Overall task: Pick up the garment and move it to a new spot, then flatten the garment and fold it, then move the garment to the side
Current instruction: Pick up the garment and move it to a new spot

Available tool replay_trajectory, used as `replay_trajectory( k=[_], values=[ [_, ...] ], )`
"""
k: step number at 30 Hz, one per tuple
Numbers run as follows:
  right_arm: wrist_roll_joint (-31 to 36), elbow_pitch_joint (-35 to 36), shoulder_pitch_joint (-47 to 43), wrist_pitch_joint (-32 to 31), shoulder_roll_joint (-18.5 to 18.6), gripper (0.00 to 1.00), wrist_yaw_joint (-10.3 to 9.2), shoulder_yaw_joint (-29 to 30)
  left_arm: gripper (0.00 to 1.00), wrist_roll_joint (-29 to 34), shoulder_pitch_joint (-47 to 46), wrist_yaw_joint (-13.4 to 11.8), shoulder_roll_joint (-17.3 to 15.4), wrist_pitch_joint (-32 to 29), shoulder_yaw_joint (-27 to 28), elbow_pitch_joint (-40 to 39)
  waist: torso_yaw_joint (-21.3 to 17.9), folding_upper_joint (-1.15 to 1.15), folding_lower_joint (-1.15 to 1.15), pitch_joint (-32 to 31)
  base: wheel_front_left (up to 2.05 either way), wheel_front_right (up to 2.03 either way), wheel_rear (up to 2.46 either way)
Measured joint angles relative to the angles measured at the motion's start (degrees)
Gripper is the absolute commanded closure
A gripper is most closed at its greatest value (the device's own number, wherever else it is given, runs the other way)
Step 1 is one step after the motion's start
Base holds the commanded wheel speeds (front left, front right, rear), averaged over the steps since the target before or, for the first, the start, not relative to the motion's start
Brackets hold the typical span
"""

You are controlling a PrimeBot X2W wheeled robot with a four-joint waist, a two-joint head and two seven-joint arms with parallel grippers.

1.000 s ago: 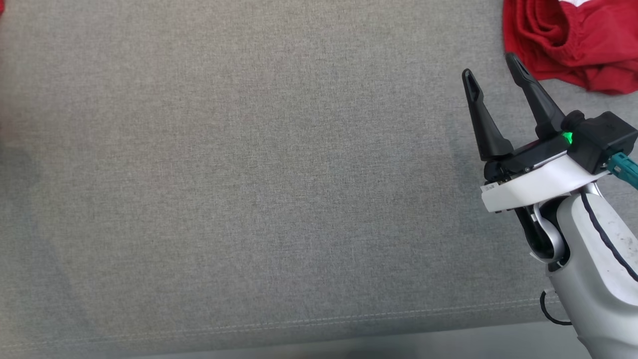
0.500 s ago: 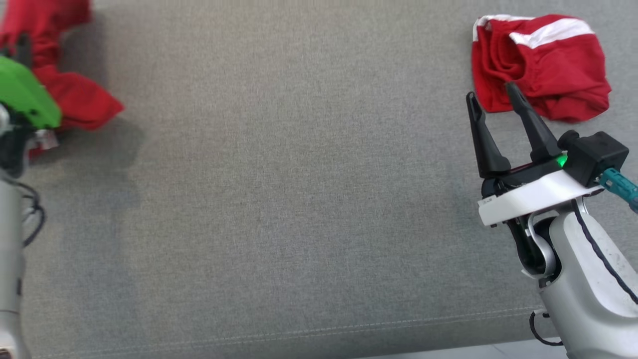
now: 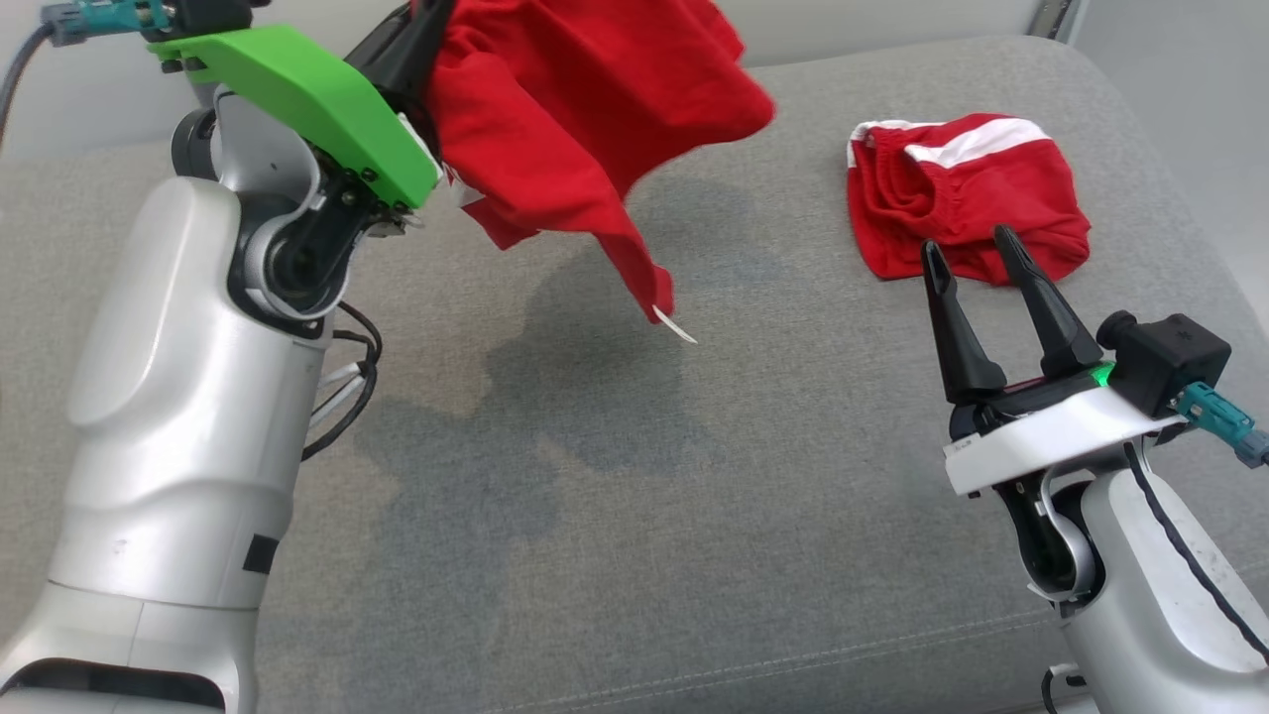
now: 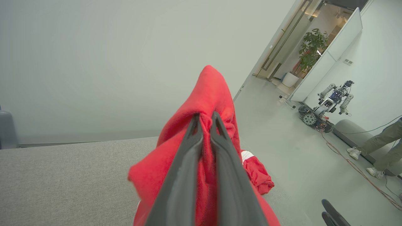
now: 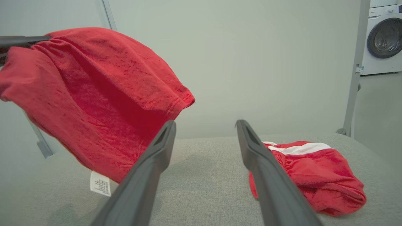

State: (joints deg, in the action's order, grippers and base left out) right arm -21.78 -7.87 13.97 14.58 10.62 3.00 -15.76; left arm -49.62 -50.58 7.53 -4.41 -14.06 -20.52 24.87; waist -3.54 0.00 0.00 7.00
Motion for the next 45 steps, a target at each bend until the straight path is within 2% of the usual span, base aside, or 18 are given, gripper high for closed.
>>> replay_trajectory(
  k=[2,6,9,16,23,24,25,26,27,34,39,45],
  values=[
    [-0.02,0.01,-0.77,0.00,-0.02,0.00,0.00,0.11,1.00,-3.39,0.00,0.00,0.75,-0.69,2.13,-0.12,-1.04,0.00,0.00,-0.66,0.00,0.00,0.00],
    [-0.08,0.13,-1.93,0.00,0.09,0.00,0.00,0.73,1.00,-6.81,1.47,0.00,-0.05,-1.11,6.77,1.69,-3.02,0.00,0.00,-1.49,0.00,0.00,0.00],
    [-0.09,0.52,-2.99,0.00,0.34,0.00,0.00,1.63,1.00,-7.11,7.70,-0.01,-1.67,0.18,8.26,4.71,-4.39,0.00,0.00,-1.54,0.00,0.00,0.00],
    [-0.04,0.99,-3.32,0.00,1.00,0.00,0.20,2.15,1.00,0.42,18.86,-0.01,-6.60,7.56,5.95,11.25,-4.32,0.00,0.00,-0.64,0.00,0.00,0.00],
    [0.12,1.47,-3.32,0.01,1.68,0.00,0.60,2.37,1.00,5.60,20.26,-0.01,-7.40,14.39,4.06,14.22,-3.34,0.00,0.00,-0.26,0.00,0.00,0.00],
    [0.13,1.47,-3.32,0.00,1.67,0.00,0.62,2.31,0.87,5.99,20.27,-0.01,-7.53,15.16,3.85,14.68,-3.19,0.00,0.00,-0.22,0.00,0.00,0.00],
    [0.13,1.47,-3.32,0.01,1.67,0.00,0.63,2.24,0.63,6.70,20.27,-0.01,-7.57,16.02,3.78,15.26,-3.03,0.00,0.00,-0.19,0.00,0.00,0.00],
    [0.14,1.46,-3.32,0.01,1.68,0.00,0.70,2.14,0.15,7.47,20.28,-0.09,-7.56,16.73,3.78,15.84,-2.87,0.00,0.00,-0.19,0.00,0.00,0.00],
    [0.16,1.44,-3.31,0.01,1.68,0.00,0.96,1.86,0.00,7.67,20.31,-0.22,-7.57,17.45,3.89,16.30,-2.73,0.00,0.00,-0.19,0.00,0.00,0.00],
    [0.59,1.22,-3.31,0.00,1.52,0.00,1.55,0.34,0.00,7.60,20.36,-0.24,-6.55,22.80,4.93,17.67,-2.37,0.00,0.00,-0.26,0.00,0.00,0.00],
    [0.65,1.11,-3.32,0.00,1.52,0.00,1.97,-0.21,0.00,8.88,20.38,-0.24,-6.50,27.91,4.39,15.74,-2.12,0.00,0.00,-0.36,0.00,0.00,0.00],
    [0.65,1.10,-3.55,0.00,1.65,0.00,1.99,-0.21,0.00,12.70,20.96,-0.22,-6.31,28.49,1.53,11.69,-1.40,0.00,0.00,-0.61,0.00,0.00,0.00]
  ],
)
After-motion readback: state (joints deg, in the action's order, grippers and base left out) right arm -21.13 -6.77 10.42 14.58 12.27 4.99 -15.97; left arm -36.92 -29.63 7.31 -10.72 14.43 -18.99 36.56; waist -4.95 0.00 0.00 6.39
